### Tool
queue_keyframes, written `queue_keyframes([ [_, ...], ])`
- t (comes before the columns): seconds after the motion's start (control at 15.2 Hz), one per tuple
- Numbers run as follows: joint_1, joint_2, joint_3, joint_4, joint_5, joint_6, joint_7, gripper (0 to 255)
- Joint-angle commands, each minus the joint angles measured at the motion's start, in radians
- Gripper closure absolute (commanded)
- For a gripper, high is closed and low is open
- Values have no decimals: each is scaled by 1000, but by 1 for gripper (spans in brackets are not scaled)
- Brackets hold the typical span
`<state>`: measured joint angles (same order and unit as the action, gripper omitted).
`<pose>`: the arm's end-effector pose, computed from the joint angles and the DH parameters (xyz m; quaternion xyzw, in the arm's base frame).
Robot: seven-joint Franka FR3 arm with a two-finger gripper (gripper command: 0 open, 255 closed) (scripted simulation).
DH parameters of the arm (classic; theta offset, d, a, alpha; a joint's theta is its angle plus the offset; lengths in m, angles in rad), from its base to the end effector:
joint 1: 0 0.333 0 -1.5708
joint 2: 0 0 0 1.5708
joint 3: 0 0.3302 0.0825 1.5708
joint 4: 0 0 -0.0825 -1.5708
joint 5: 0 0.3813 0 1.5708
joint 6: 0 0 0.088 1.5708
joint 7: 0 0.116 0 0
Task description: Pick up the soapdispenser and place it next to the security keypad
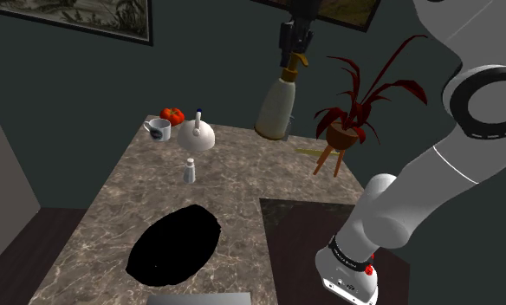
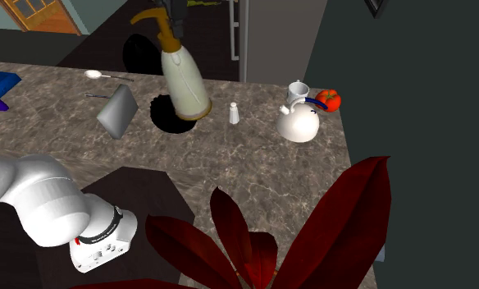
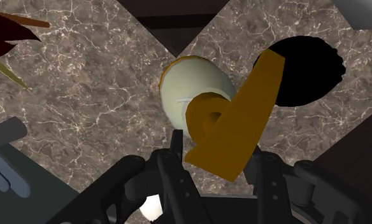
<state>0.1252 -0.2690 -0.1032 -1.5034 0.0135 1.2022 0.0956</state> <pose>0.4094 0.0008 0.7576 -0.9991 0.0324 0.0179 0.0190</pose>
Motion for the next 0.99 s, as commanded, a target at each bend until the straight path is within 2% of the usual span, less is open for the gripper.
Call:
queue_keyframes([
  [0.0,18,-35,38,-28,9,-4,60,255],
  [0.46,67,-114,161,-102,58,-2,242,255],
  [0.92,114,-139,291,-116,118,2,428,255],
])
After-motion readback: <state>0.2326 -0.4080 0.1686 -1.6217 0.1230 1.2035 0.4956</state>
